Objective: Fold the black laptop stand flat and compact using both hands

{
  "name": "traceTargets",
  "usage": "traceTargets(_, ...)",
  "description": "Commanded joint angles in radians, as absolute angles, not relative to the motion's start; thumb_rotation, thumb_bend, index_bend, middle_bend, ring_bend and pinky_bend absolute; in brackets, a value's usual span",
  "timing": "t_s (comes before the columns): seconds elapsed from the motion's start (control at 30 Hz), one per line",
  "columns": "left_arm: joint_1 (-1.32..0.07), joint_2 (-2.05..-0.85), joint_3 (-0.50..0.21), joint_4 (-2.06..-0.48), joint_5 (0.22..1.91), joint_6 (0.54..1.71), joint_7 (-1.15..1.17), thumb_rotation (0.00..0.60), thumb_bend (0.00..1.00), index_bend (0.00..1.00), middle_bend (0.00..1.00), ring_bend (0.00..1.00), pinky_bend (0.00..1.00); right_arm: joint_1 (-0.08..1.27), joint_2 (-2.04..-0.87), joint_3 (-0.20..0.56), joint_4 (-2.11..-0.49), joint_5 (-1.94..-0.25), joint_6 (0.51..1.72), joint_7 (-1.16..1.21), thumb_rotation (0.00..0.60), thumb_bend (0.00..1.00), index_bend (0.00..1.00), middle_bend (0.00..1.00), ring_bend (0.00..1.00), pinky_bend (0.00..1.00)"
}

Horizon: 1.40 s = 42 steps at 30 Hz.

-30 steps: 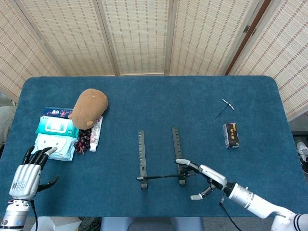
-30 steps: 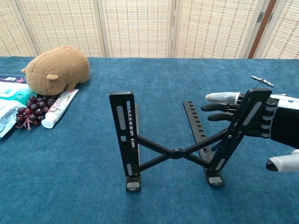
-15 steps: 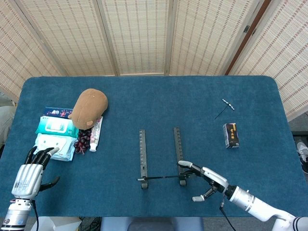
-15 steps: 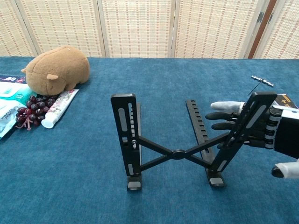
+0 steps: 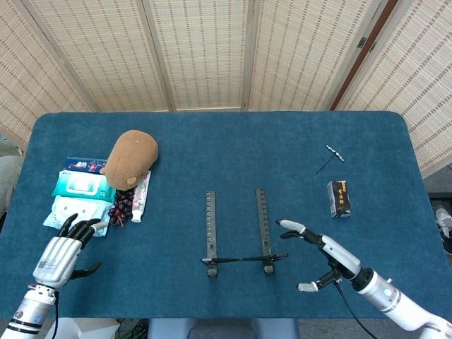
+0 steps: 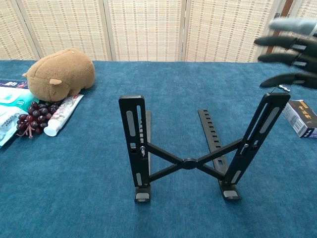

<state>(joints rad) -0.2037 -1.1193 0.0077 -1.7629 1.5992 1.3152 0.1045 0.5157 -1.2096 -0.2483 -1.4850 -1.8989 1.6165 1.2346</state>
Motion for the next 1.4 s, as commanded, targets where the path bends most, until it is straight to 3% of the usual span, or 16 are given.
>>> traceTargets(0.03,-0.254,-1.098,0.045,-1.750,1.670,1.250,0.011,0.600,0.17,0.21,0.18,0.18,0.00,0.496,-1.161,-0.226,-1.534,-1.898,1.652,1.191,0.600,0.00,0.00,0.07,0.06,0.19)
traceTargets(0.3,-0.357,-1.117,0.074,-1.730,1.756,1.131,-0.047,0.600,0.17,0.23,0.17,0.18,0.00,0.477,-1.137,-0.218,-1.577,-1.897,1.646,1.161,0.600,0.00,0.00,0.07,0.06,0.19)
traceTargets(0.73,-0.540,-1.258,0.051,-1.691,1.736,0.944,-0.255,0.600,0.17,0.27,0.15,0.15,0.00,0.454,-1.122,-0.213,-1.619,-1.907,1.635,1.132,0.600,0.00,0.00,0.07,0.06,0.19)
traceTargets(1.4,-0.682,-1.380,0.003,-1.670,1.609,0.829,-0.394,0.600,0.17,0.28,0.14,0.12,0.00,0.420,-1.125,-0.203,-1.610,-1.916,1.643,1.129,0.600,0.00,0.00,0.07,0.04,0.19)
